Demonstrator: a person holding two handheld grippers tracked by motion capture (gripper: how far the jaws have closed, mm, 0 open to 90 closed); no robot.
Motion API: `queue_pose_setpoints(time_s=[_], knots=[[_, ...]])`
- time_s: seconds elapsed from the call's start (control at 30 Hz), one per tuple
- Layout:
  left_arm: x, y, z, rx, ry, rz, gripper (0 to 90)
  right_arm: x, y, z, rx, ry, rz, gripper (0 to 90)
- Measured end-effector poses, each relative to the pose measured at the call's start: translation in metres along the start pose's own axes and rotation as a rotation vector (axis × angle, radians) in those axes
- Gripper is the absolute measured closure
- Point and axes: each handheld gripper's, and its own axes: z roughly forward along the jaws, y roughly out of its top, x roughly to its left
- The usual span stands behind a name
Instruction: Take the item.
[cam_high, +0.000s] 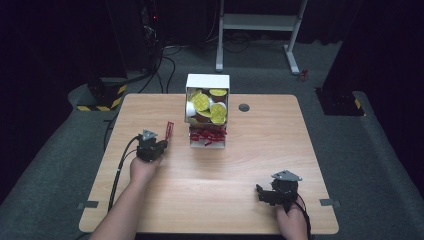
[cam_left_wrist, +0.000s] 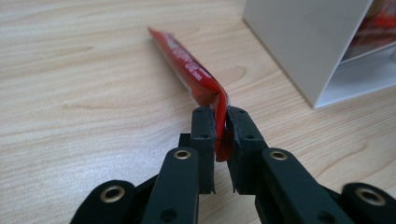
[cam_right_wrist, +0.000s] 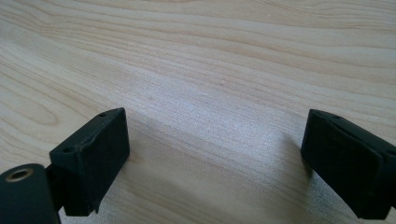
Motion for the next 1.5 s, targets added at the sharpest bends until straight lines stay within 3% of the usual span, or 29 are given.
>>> queue_pose_setpoints(time_s=[0.3, 0.4, 0.63, 0.9, 1.0, 1.2, 1.5], knots=[[-0.001, -0.004, 0.008, 0.053, 0.032, 0.019, 80.6, 0.000, 0.000, 0.000, 0.003, 0.000, 0.002, 7.8], [-0.003, -0.004, 0.007, 0.046, 0.034, 0.029, 79.4, 0.000, 0.000, 0.000, 0.000, 0.000, 0.000, 7.7], [-0.002, -0.002, 0.002, 0.024, 0.013, 0.028, 60.3, 0.000, 0.000, 0.000, 0.000, 0.000, 0.000, 7.8], [-0.005, 0.002, -0.018, -0.021, -0.007, 0.038, 46.2, 0.000, 0.000, 0.000, 0.001, 0.000, 0.002, 7.8], [-0.005, -0.001, -0.028, -0.018, -0.036, 0.030, 43.8, 0.000, 0.000, 0.000, 0.001, 0.000, 0.003, 7.8], [-0.006, -0.012, -0.048, -0.023, -0.039, 0.060, 41.0, 0.000, 0.000, 0.000, 0.001, 0.000, 0.002, 7.8], [-0.007, -0.035, -0.073, -0.020, -0.060, 0.050, 37.6, 0.000, 0.000, 0.000, 0.000, 0.000, 0.000, 7.8]])
